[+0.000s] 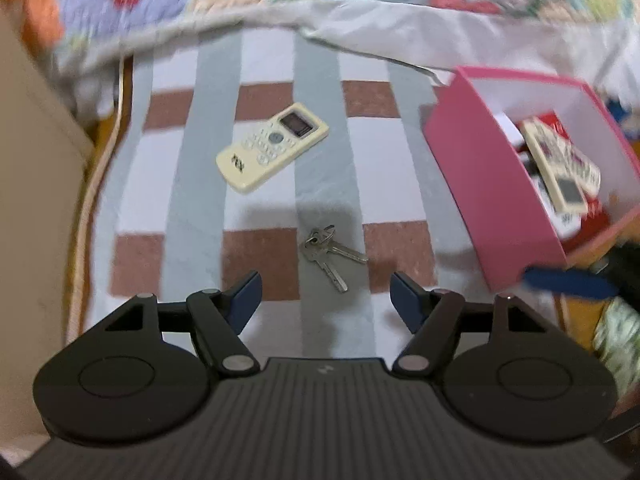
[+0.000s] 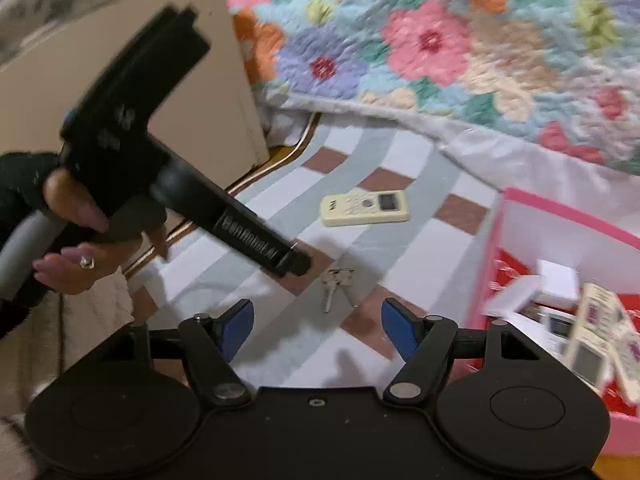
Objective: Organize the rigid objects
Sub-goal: 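Move the left gripper to the keys on the rug and close on them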
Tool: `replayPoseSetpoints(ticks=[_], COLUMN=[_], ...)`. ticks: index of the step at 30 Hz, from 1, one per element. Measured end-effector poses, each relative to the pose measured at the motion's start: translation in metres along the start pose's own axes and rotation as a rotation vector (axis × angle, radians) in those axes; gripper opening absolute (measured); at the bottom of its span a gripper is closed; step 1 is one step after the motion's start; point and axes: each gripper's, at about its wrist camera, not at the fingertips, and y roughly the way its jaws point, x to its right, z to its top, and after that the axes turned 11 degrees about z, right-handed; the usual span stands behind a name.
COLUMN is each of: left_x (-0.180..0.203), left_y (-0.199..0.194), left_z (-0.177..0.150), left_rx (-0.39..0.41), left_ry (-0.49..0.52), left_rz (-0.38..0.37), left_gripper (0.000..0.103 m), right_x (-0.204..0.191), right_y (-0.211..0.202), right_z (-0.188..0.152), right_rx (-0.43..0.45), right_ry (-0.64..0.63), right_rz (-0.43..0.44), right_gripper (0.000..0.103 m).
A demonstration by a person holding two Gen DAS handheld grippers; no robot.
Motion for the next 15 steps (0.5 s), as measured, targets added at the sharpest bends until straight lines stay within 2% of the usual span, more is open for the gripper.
replayPoseSetpoints(ticks=[4,9,15], left_x=[-0.017,-0.034,-0.036], left_y=[0.025,0.057,0.086], left_z=[-0.001,0.000,0.004], left_rx=[0.019,0.056,0.024], left_ry=[-0.075,-0.145,-0.227], left_rz=[-0.017,-0.017,-0.114], left_gripper=[0.068,0.060,0.058], right_x=[0.011,0.033,0.059], right_y=[0.047,0.095,0.128], right_z=[0.002,0.000,-0.005], right_rx=[-0.049,-0.014,0.003], right_ry=[-0.004,-0.050,0.018], right_rz=[-0.010,-0.079,-0.080], right_gripper=[0.075,0.072,0.069])
